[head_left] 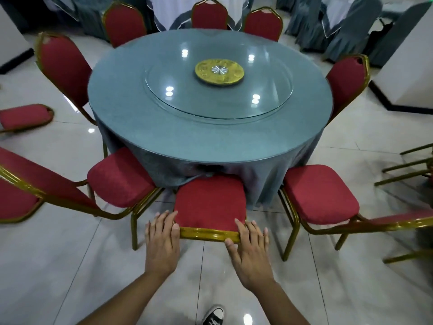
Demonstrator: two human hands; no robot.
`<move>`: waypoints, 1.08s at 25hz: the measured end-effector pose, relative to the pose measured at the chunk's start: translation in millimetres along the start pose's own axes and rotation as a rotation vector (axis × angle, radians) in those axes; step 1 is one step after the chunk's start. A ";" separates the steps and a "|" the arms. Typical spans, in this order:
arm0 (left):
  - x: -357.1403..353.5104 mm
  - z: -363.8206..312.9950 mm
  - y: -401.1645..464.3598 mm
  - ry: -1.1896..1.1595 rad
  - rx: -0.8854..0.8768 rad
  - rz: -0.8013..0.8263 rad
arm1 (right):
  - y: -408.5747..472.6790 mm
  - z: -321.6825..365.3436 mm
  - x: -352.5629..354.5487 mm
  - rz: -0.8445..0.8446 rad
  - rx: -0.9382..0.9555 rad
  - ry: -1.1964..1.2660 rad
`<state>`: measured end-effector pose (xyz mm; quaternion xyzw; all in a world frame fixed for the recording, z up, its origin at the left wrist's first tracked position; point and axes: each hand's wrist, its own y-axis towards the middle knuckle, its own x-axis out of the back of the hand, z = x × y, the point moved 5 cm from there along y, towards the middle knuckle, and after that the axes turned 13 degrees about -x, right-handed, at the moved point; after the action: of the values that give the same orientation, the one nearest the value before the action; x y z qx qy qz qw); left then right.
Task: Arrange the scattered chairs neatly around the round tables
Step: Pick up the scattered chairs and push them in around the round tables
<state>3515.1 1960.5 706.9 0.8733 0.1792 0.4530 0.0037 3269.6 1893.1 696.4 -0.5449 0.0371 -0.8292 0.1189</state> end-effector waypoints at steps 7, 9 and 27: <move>-5.4 19.4 98.4 0.010 0.008 0.048 | 102.1 28.9 13.8 0.038 0.047 -0.007; -8.8 28.3 119.8 0.026 -0.004 0.089 | 121.5 37.1 16.8 0.068 0.053 -0.005; -91.9 -185.9 136.5 0.239 -0.125 0.226 | 129.3 -117.9 120.1 -0.014 -0.153 0.133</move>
<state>3361.8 1774.7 767.0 0.8259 0.0507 0.5614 -0.0144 3136.9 1731.3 731.6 -0.4965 0.1042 -0.8591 0.0686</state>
